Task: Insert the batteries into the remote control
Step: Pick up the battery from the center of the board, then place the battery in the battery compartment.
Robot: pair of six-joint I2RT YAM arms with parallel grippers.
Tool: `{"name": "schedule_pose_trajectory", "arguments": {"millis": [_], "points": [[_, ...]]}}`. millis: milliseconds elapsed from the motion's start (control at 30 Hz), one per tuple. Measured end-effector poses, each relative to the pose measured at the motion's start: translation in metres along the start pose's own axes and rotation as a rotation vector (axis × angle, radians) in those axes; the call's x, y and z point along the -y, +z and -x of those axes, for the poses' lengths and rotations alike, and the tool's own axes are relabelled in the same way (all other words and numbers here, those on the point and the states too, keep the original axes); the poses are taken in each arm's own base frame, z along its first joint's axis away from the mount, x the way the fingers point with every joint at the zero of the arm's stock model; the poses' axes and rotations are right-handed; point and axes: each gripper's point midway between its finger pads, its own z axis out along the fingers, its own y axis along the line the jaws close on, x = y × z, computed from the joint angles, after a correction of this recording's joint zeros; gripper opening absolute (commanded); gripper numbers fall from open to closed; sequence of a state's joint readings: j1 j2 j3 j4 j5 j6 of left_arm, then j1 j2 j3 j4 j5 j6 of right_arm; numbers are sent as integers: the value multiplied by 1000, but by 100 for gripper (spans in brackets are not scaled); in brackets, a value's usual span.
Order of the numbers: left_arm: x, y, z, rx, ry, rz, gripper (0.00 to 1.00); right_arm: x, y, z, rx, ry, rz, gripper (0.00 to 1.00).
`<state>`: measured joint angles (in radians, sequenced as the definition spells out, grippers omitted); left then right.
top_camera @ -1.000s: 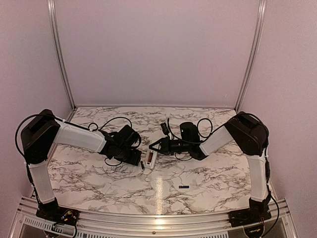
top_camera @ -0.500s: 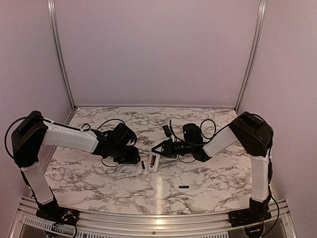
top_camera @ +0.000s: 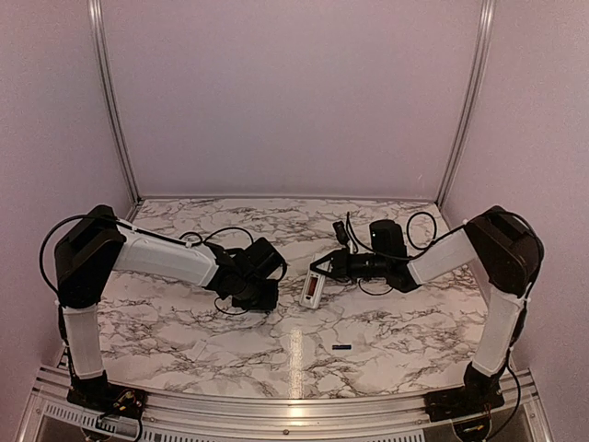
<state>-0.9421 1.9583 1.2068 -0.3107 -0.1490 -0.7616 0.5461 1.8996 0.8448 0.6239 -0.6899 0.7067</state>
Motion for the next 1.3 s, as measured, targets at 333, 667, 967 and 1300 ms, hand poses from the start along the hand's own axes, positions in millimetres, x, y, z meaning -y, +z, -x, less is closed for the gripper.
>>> {"name": "schedule_pose_trajectory", "arguments": {"millis": [333, 667, 967, 1300], "points": [[-11, 4, 4, 6, 43, 130, 8, -13, -11, -4, -5, 30, 20, 0], [-27, -19, -14, -57, 162, 134, 0, -16, -12, -27, -50, 125, 42, 0], [27, -108, 0, -36, 145, -212, 0, -55, 6, -52, -90, 181, 148, 0], [42, -106, -27, -153, 88, -308, 0, -54, 23, -73, -124, 328, 153, 0]]}}
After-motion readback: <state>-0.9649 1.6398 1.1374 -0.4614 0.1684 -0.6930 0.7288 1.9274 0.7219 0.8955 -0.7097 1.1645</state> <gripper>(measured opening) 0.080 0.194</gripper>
